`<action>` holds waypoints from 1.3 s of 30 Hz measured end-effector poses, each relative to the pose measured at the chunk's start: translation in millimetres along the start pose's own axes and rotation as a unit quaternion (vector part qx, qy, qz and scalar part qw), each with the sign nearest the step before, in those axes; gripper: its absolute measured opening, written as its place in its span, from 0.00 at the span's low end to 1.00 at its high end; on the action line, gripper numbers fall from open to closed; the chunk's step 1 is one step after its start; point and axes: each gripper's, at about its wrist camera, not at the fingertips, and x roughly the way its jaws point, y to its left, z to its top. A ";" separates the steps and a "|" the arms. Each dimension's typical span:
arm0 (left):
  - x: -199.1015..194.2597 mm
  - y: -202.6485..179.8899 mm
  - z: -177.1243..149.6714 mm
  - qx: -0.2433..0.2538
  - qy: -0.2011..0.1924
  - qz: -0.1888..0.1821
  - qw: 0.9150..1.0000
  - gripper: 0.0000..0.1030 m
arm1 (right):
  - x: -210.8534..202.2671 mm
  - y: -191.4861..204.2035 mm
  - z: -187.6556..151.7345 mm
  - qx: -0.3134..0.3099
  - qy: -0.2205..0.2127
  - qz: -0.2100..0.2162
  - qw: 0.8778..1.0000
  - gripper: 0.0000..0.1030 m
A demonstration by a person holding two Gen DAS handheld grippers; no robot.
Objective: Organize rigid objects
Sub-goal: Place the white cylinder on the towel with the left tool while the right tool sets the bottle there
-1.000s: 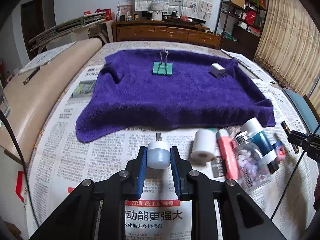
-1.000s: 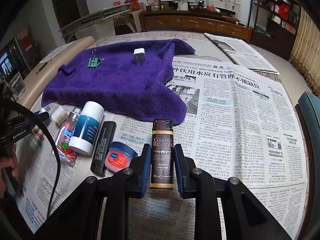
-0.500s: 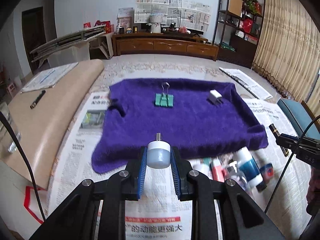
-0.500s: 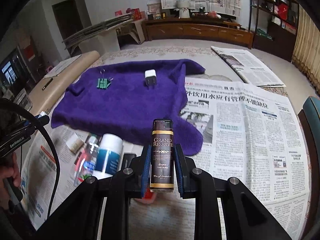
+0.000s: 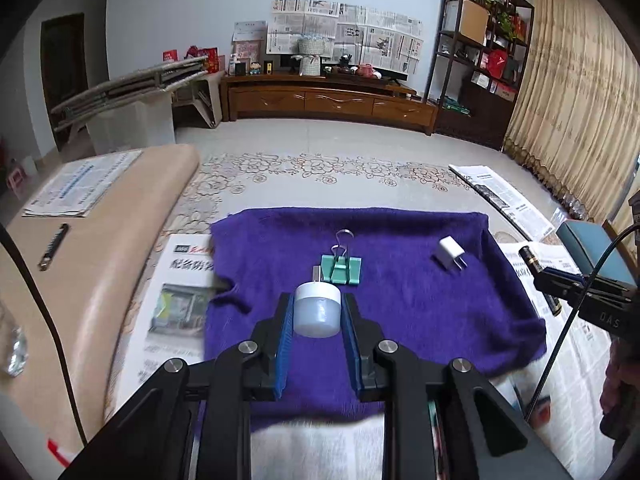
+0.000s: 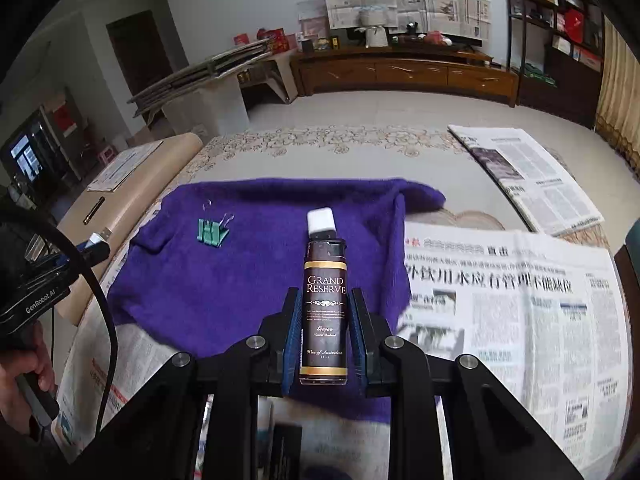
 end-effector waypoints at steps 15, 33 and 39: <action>80.9 7.1 4.8 -0.012 0.044 -0.002 0.999 0.22 | 75.7 -6.4 13.6 -0.012 0.059 -0.018 0.998 0.22; 104.6 1.5 -7.4 0.024 0.083 0.016 0.996 0.22 | 100.4 0.1 1.5 -0.031 0.088 -0.045 0.995 0.22; 105.1 1.1 -8.1 0.035 0.085 0.020 0.996 0.22 | 101.6 2.7 1.4 -0.042 0.091 -0.048 0.994 0.23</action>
